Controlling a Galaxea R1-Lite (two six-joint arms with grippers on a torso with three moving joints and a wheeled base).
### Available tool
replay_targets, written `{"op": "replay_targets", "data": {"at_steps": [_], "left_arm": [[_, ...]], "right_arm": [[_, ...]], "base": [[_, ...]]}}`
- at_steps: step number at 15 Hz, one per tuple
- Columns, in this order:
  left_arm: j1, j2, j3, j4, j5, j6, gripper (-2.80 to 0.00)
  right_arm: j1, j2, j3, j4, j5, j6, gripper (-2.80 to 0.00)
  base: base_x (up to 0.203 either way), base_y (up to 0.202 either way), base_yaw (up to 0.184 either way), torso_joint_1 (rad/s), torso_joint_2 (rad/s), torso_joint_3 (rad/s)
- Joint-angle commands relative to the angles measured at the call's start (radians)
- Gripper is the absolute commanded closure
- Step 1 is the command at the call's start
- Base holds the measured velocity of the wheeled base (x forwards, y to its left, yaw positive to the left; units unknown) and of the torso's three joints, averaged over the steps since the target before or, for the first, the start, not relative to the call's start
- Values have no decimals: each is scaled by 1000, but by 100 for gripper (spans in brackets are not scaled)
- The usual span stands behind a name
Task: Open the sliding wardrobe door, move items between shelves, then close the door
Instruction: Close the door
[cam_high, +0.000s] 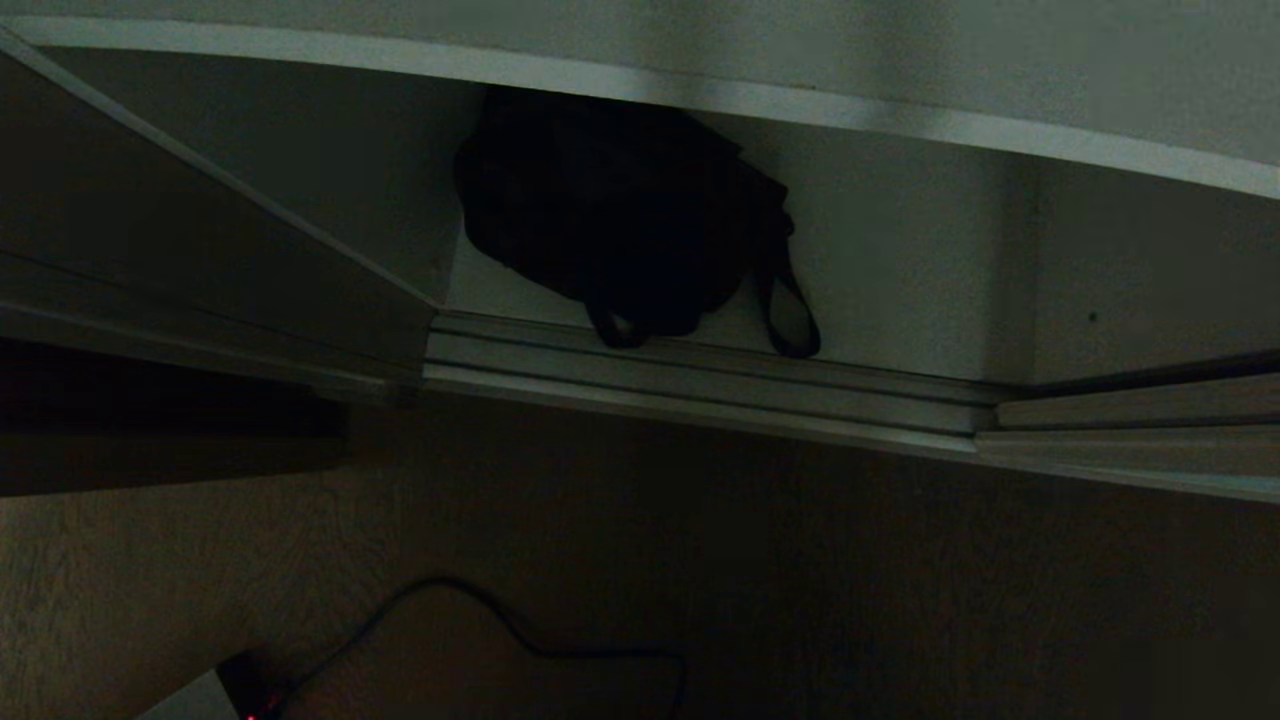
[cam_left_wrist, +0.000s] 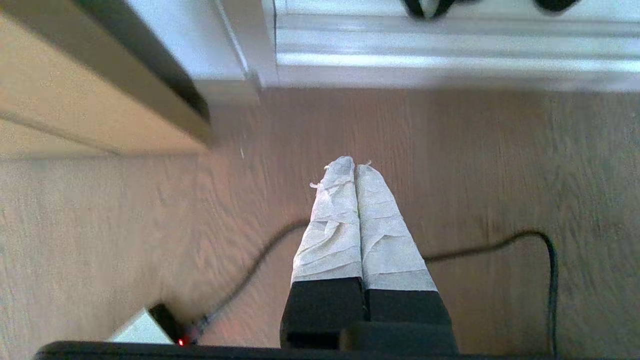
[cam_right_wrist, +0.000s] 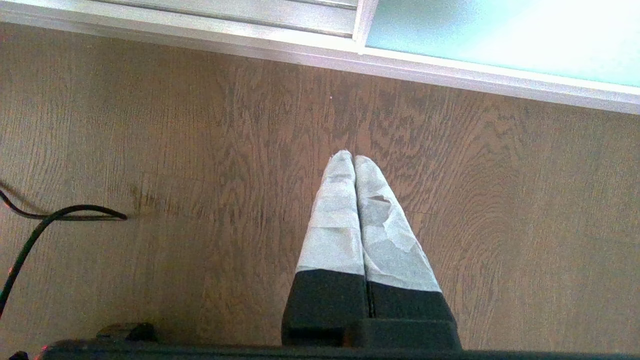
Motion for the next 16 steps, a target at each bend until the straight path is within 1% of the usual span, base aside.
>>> {"op": "replay_targets", "data": {"at_steps": [1, 2, 3, 4, 5, 6, 7, 8, 9, 11, 14, 16], "left_arm": [[0, 4, 9, 15, 14, -7, 0], [1, 4, 11, 21, 74, -7, 0], [1, 4, 12, 38, 158, 0, 0], [1, 5, 9, 111, 201, 1, 0], [0, 5, 10, 174, 180, -5, 0], [0, 4, 9, 185, 166, -5, 0], [0, 7, 9, 191, 170, 8, 0], [0, 5, 9, 191, 168, 35, 0], [0, 5, 10, 187, 156, 46, 0], [0, 4, 10, 188, 161, 30, 0], [0, 5, 10, 186, 179, -21, 0], [0, 5, 9, 183, 180, -23, 0]], "right_arm": [[0, -2, 0, 0, 0, 0, 0], [0, -3, 0, 0, 0, 0, 0], [-1, -2, 0, 0, 0, 0, 0], [-1, -2, 0, 0, 0, 0, 0], [-1, -2, 0, 0, 0, 0, 0], [-1, -2, 0, 0, 0, 0, 0], [-1, -2, 0, 0, 0, 0, 0], [-1, -2, 0, 0, 0, 0, 0], [-1, -2, 0, 0, 0, 0, 0], [0, -2, 0, 0, 0, 0, 0], [-1, -2, 0, 0, 0, 0, 0], [0, -2, 0, 0, 0, 0, 0]], "base": [[0, 0, 0, 0, 0, 0], [0, 0, 0, 0, 0, 0], [0, 0, 0, 0, 0, 0], [0, 0, 0, 0, 0, 0], [0, 0, 0, 0, 0, 0], [0, 0, 0, 0, 0, 0], [0, 0, 0, 0, 0, 0], [0, 0, 0, 0, 0, 0], [0, 0, 0, 0, 0, 0], [0, 0, 0, 0, 0, 0], [0, 0, 0, 0, 0, 0], [0, 0, 0, 0, 0, 0]]}}
